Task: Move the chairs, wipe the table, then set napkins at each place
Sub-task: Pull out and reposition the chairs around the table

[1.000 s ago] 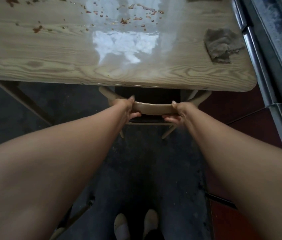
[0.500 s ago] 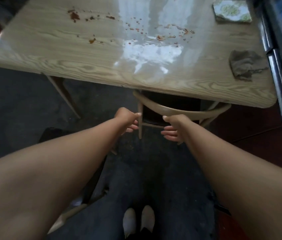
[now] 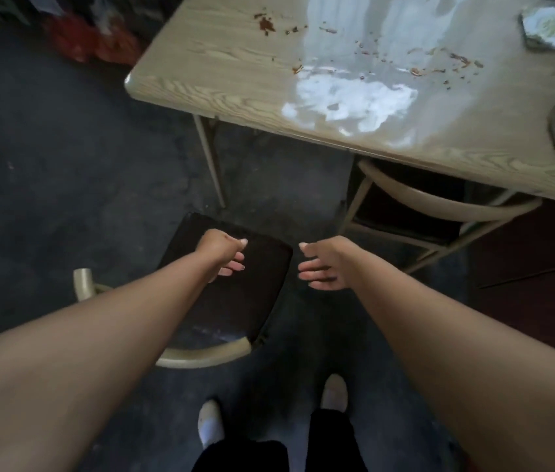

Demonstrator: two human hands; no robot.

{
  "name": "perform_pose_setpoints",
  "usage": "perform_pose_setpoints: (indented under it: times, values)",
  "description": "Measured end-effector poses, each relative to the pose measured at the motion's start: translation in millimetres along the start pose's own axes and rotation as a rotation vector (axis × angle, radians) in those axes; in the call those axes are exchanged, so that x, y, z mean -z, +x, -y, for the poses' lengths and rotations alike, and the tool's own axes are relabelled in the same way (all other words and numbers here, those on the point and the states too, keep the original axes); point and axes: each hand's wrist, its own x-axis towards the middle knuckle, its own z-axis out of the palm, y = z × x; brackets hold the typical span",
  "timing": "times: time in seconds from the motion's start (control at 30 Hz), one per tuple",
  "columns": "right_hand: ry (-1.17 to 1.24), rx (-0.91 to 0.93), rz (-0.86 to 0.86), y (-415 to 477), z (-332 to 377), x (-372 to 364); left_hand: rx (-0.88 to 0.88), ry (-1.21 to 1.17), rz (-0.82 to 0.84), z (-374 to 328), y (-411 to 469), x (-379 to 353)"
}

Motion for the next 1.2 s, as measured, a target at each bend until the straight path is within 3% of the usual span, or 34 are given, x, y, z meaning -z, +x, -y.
perform_pose_setpoints:
  times: [0.33,0.53,0.7,0.8,0.9,1.07,1.2]
  values:
    - [0.063,-0.16,0.104,-16.4,-51.6,-199.2,0.03,0.12,-0.147,140.2,-2.1,132.7]
    - [0.177,-0.306,0.133,-13.4,-76.0,-253.7,0.164,0.148,-0.33,194.1,9.2,166.6]
    - [0.29,-0.365,0.172,-8.3,-82.4,-271.2,0.306,-0.042,-0.459,208.1,16.3,169.1]
    - [0.343,-0.414,0.169,-6.4,-84.1,-283.0,0.368,-0.159,-0.357,217.4,23.4,169.9]
    - [0.582,-0.422,0.132,-0.6,-81.3,-299.5,0.365,-0.254,-0.207,222.2,30.1,165.2]
    - [1.01,-0.424,-0.021,12.9,-76.3,-309.2,0.365,-0.343,-0.186,213.3,32.4,163.2]
    - [1.002,-0.364,-0.043,20.2,-62.3,-305.2,0.283,-0.337,-0.205,204.3,46.4,166.4]
